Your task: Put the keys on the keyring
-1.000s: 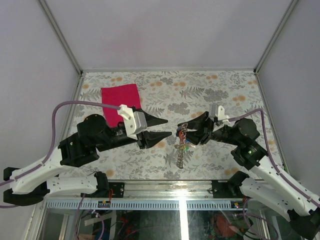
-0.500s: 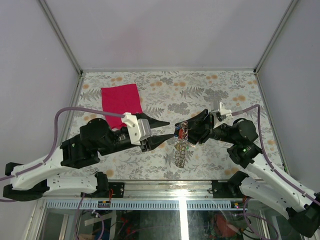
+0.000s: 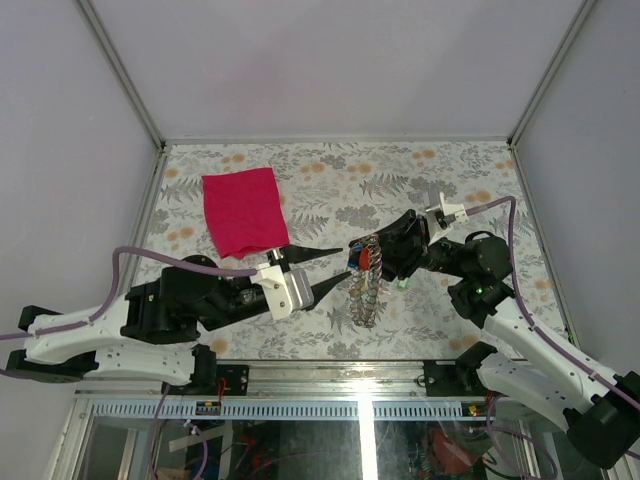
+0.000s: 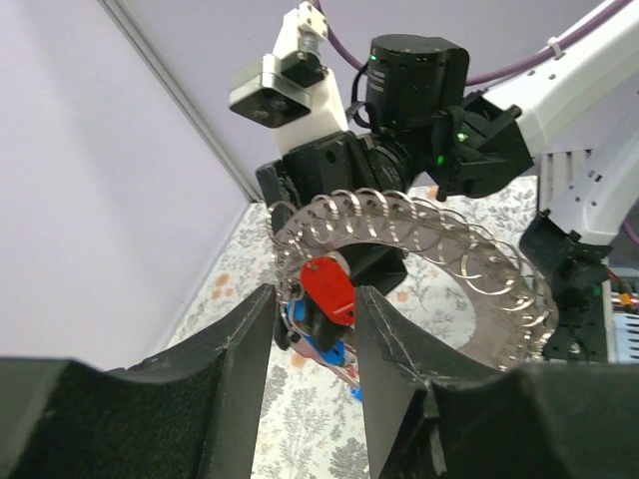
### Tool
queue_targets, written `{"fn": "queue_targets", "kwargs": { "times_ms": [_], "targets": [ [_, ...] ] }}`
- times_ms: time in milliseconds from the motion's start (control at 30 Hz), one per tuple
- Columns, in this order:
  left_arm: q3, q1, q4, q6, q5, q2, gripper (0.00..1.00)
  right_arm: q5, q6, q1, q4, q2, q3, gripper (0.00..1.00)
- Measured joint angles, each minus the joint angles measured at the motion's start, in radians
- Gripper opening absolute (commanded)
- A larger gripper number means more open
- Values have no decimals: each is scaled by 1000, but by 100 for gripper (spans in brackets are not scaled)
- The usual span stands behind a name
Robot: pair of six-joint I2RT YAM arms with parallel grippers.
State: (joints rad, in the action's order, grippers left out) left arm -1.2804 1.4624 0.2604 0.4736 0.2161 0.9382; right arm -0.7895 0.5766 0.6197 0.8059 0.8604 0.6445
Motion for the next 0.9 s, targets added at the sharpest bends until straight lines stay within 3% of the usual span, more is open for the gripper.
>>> {"fn": "queue_targets", "kwargs": {
  "times_ms": [900],
  "targets": [
    [0,45,-69,139,37,90,39,-18,-8,0,-11,-1,0,20]
  ]
}}
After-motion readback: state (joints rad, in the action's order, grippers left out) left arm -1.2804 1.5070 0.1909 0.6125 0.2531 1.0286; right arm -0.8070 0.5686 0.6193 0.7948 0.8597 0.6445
